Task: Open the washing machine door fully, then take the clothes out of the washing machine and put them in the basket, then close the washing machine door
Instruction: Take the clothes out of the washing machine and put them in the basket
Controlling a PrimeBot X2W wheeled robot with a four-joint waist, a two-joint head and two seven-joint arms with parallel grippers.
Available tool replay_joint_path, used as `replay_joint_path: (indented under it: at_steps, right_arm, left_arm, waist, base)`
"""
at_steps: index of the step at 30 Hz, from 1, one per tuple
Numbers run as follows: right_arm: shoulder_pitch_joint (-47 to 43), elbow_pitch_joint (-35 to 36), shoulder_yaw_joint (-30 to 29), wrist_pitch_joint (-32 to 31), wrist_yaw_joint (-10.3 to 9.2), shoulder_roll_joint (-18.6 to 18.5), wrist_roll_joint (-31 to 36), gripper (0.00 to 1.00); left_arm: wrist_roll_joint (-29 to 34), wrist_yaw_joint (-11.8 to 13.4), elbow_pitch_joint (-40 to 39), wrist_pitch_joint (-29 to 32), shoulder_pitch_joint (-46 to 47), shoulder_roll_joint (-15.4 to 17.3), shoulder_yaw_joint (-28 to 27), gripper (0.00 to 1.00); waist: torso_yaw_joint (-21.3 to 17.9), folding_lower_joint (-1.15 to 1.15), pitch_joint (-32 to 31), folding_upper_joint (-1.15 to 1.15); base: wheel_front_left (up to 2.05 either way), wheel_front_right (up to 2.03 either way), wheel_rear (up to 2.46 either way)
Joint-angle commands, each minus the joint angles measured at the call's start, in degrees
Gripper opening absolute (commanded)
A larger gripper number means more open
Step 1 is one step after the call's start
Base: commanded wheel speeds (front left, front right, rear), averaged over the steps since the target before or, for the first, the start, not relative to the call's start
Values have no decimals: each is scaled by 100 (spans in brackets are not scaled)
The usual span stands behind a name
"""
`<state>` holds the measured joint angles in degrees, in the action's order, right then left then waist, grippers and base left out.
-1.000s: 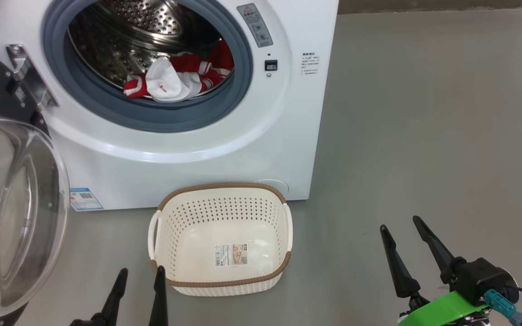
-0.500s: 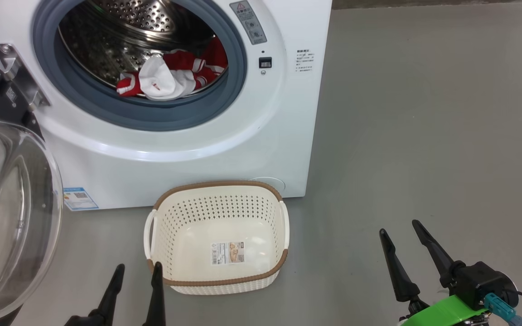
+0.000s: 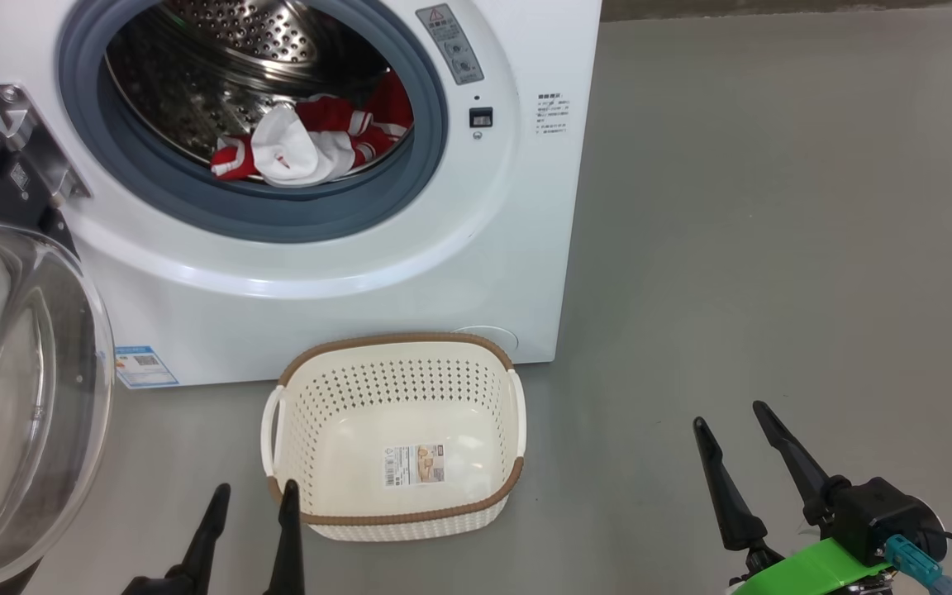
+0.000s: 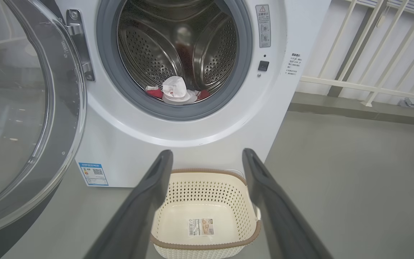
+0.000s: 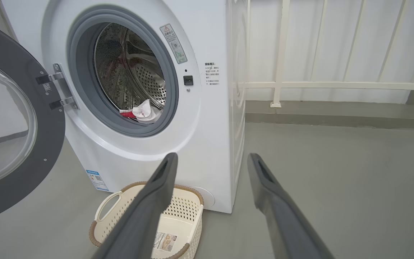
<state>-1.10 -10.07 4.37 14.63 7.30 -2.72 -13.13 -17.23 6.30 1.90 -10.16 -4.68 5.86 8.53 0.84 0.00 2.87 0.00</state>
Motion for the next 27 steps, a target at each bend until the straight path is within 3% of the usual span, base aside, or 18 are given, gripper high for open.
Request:
replay_joint_path:
  at_steps: [1, 11, 27]
  right_arm:
    - [4, 137, 113, 37, 19, -16, -27, 100]
    - [22, 129, 124, 37, 19, -16, -33, 100]
    - [19, 90, 135, 37, 19, -16, -10, 100]
  left_arm:
    - [-17, 63, -127, -16, 225, 54, -165, 100]
    - [38, 108, -310, -162, 207, 80, -127, 100]
    - [-78, 113, -286, -76, 177, 113, -68, 100]
  waist:
    - [4, 0, -3, 0]
    - [-3, 0, -10, 0]
    - [9, 0, -30, 0]
  base:
    - [0, 0, 0]
    - [56, -56, 0]
    - [170, -170, 0]
